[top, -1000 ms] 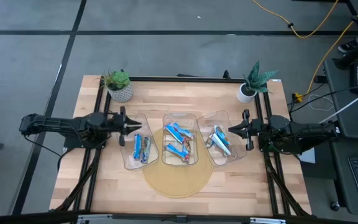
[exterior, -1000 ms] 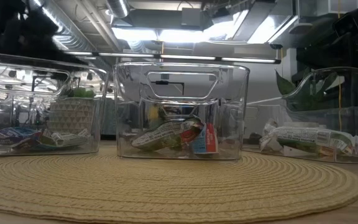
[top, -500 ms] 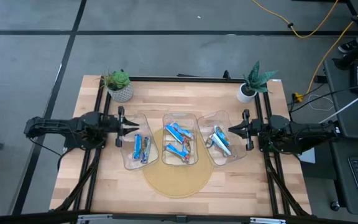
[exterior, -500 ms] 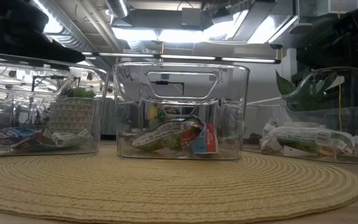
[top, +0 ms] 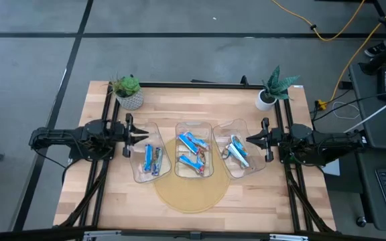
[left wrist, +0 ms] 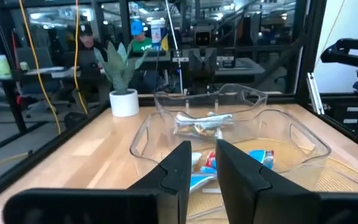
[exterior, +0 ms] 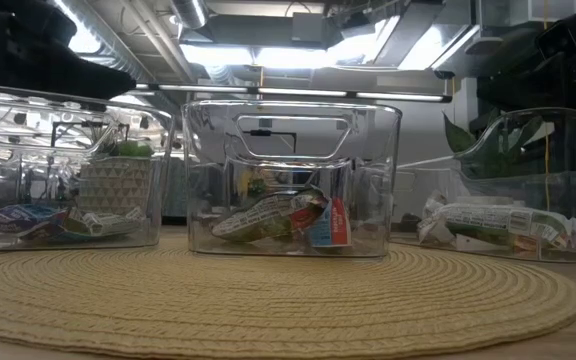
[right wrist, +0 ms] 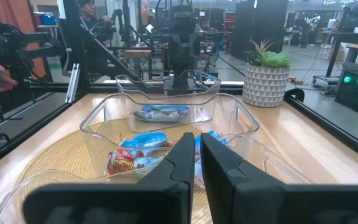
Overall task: Pick and place Granola Bars by type
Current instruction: Return to Home Position
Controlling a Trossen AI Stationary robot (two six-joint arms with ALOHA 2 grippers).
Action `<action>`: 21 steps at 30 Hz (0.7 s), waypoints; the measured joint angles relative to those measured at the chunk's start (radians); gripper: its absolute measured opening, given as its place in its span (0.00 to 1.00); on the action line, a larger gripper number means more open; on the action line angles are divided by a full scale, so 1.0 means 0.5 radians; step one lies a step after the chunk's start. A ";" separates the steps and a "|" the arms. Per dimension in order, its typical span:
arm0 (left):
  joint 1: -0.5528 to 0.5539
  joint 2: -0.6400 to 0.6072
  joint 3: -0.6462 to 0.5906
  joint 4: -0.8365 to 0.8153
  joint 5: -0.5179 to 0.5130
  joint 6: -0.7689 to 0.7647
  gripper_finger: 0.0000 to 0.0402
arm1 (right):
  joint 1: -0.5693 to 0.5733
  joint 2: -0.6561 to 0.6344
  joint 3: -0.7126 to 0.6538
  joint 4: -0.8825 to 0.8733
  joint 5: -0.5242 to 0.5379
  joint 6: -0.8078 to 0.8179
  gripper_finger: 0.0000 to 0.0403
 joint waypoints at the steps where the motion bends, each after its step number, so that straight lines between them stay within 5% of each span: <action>1: 0.000 0.018 0.000 0.002 0.000 -0.014 0.17 | 0.000 0.000 0.000 0.000 0.000 0.000 0.08; 21: 0.000 0.031 0.000 0.001 -0.001 -0.022 0.17 | 0.000 0.000 0.000 0.000 0.000 0.000 0.08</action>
